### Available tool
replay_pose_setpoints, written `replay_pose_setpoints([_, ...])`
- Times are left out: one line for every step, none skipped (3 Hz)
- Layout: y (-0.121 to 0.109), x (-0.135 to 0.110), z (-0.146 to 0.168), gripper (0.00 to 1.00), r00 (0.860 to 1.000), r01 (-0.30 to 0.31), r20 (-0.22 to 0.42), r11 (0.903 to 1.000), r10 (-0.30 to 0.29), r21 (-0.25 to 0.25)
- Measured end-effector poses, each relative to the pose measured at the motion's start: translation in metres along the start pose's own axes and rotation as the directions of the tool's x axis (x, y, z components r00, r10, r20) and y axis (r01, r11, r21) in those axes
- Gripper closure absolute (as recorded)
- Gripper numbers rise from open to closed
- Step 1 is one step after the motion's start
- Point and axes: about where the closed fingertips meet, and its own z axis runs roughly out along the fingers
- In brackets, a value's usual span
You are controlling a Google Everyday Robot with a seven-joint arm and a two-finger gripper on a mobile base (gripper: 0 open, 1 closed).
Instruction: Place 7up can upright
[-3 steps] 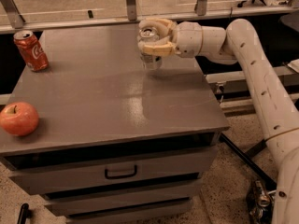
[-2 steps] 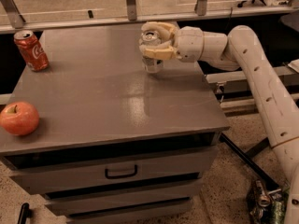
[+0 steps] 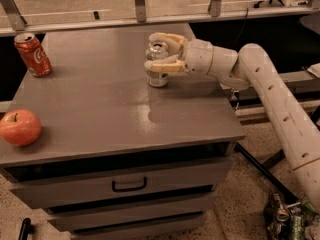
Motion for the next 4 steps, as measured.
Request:
replay_pose_setpoints([0.001,-0.001,0.003,0.0,1.0,0.0,0.003,1.0,0.0,-0.007])
replay_pose_setpoints([0.001,-0.001,0.004,0.0,1.0,0.0,0.003,1.0,0.0,-0.008])
replay_pose_setpoints([-0.004,-0.017,0.006,0.0,0.999,0.031,-0.03,0.9993,-0.031,-0.023])
replay_pose_setpoints([-0.009,-0.041,-0.001,0.0,0.98,0.091,-0.173,0.9952,-0.096,-0.036])
